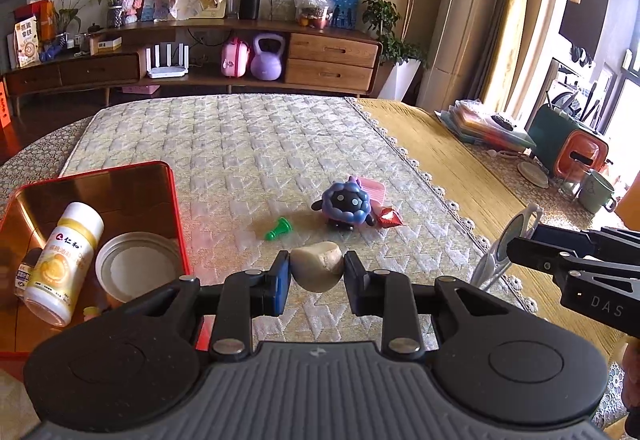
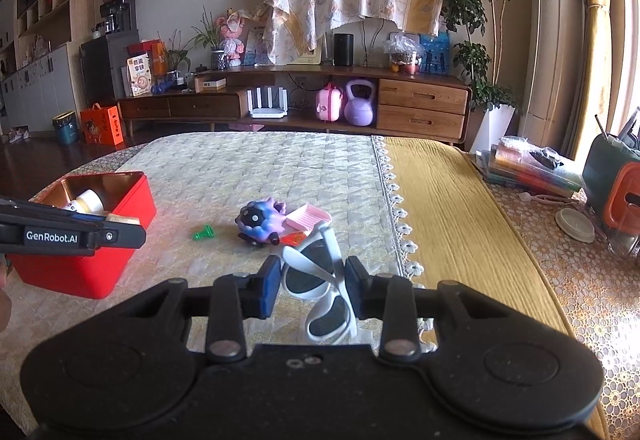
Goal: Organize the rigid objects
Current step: 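Grasp the white egg-shaped toy with the left tool while the right tool grasps the white sunglasses, then carry the egg-shaped toy and sunglasses over the red tin with both tools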
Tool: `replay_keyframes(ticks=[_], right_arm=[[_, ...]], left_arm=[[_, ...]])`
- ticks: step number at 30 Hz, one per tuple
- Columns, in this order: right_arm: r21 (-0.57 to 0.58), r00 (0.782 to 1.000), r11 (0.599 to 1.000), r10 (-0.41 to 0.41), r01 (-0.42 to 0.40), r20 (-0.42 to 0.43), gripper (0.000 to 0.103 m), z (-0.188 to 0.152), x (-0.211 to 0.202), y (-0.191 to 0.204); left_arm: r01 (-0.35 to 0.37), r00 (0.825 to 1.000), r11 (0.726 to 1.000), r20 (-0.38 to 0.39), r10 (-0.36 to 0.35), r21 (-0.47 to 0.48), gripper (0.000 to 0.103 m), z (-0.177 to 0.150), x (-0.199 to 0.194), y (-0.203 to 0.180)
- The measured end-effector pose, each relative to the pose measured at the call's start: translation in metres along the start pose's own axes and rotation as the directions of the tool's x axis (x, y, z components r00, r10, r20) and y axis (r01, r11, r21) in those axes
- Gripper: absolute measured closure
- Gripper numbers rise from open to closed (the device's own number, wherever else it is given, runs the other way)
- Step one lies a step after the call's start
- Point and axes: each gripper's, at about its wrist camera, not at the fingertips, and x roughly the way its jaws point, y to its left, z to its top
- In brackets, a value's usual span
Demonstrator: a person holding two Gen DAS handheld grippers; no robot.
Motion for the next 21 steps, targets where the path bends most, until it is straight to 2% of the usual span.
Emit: replay_keyframes(ticks=[2,7,13,14,17,20,21], right_arm=[[0.014,1.0,1.0,-0.001,0.001,-0.001,0.103,0.004,-0.003,0.001],[-0.001,0.999,1.0,0.014,-0.014,-0.041,0.101,0.006,0.001,0.003],[0.048,0.995,0.998,0.032,-0.028,-0.089,0.067,-0.002,0.015,-0.009],[0.052,0.995,0.998,0.026,-0.021,-0.093,0.057,-0.003,0.018,-0.009],[0.049,0.992,0.998,0.038,-0.032,-0.119,0.053,-0.007,0.032,-0.008],[0.058,0.99,0.998,0.045,-0.037,-0.137,0.039,-0.009,0.048,-0.002],[0.059,0.989,0.997,0.049,-0.041,-0.14,0.038,-0.009,0.053,0.0]], left_arm=[[-0.002,1.0,1.0,0.002,0.003,-0.007,0.075,0.0,-0.006,0.006],[-0.021,1.0,0.999,0.006,0.021,-0.031,0.075,-0.001,-0.017,0.023],[-0.029,1.0,0.997,0.004,0.029,-0.066,0.075,-0.006,-0.023,0.04],[-0.028,1.0,0.997,0.0,0.028,-0.073,0.075,-0.007,-0.023,0.042],[-0.032,0.999,0.996,-0.005,0.032,-0.08,0.075,-0.009,-0.02,0.045],[-0.036,0.999,0.996,-0.008,0.036,-0.076,0.075,-0.013,-0.019,0.046],[-0.036,0.999,0.997,-0.009,0.036,-0.075,0.075,-0.014,-0.018,0.046]])
